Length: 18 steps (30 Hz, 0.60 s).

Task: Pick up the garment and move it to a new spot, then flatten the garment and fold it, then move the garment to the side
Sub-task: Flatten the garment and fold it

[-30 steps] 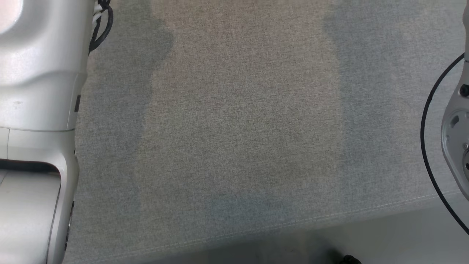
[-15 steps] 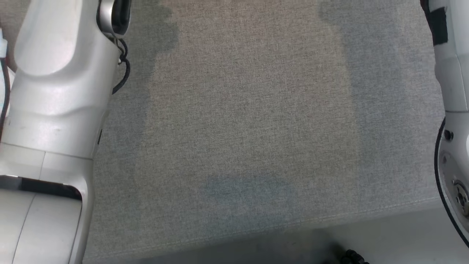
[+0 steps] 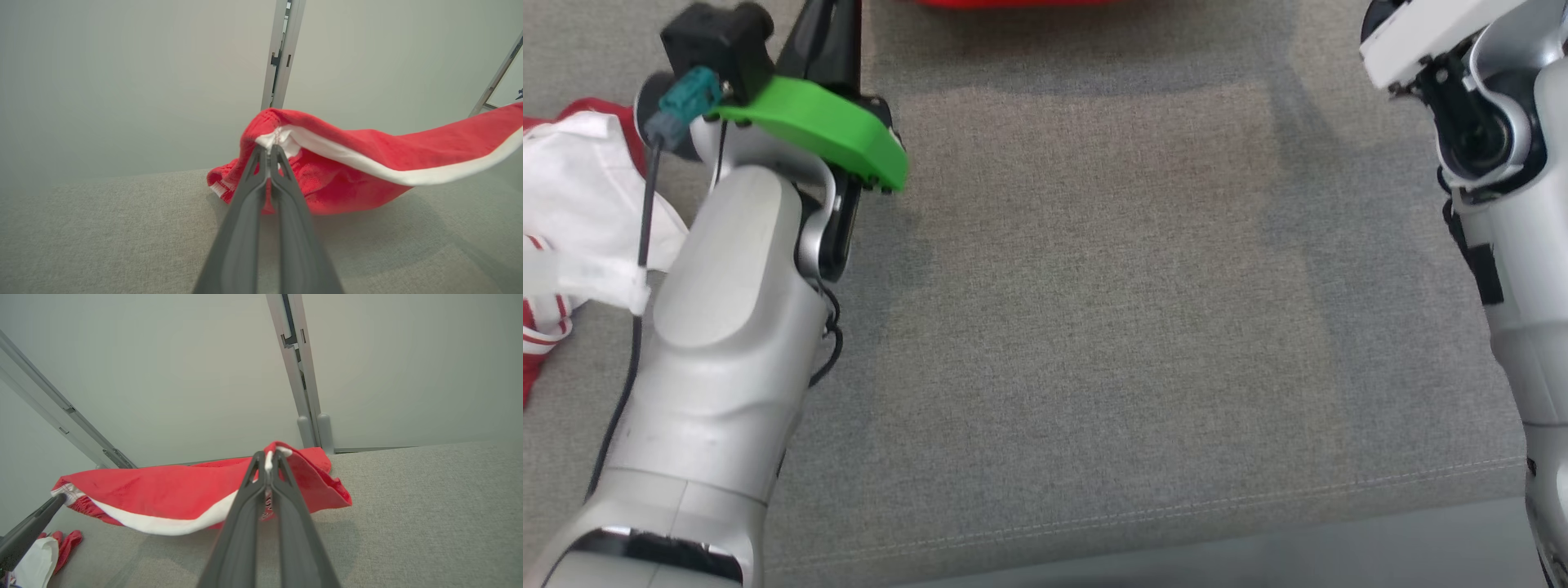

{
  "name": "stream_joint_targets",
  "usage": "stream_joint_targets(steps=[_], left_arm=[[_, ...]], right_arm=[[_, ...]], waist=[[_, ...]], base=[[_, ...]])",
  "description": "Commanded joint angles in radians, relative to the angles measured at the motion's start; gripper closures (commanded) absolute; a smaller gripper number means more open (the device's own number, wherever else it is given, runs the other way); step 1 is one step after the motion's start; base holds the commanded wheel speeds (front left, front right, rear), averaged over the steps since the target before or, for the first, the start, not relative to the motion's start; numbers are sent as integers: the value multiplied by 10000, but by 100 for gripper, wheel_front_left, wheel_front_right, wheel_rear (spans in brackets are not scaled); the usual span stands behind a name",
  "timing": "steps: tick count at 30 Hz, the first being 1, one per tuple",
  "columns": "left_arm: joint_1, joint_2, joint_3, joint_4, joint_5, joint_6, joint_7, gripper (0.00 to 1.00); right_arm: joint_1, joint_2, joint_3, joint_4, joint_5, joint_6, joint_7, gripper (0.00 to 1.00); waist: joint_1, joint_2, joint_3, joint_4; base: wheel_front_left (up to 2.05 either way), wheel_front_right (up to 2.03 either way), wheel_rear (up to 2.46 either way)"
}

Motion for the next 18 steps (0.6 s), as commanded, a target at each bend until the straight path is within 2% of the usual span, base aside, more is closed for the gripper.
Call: stream_joint_targets(steps=[1, 10, 18], left_arm=[[475, 108, 78, -118, -52, 104, -28, 100], [2570, 323, 178, -622, -253, 346, -20, 100], [4035, 350, 19, -1198, -479, 544, 255, 100]], right_arm=[[404, -107, 160, -165, 75, 4, 229, 100], [2142, -843, 787, -995, 353, 2, 2109, 100], [3569, -1296, 645, -1796, 557, 4, 3919, 100]], waist=[[1, -1, -878, 191], [1, -1, -2158, 196], [1, -1, -2908, 218]], base=[[0, 0, 0], [0, 0, 0], [0, 0, 0]])
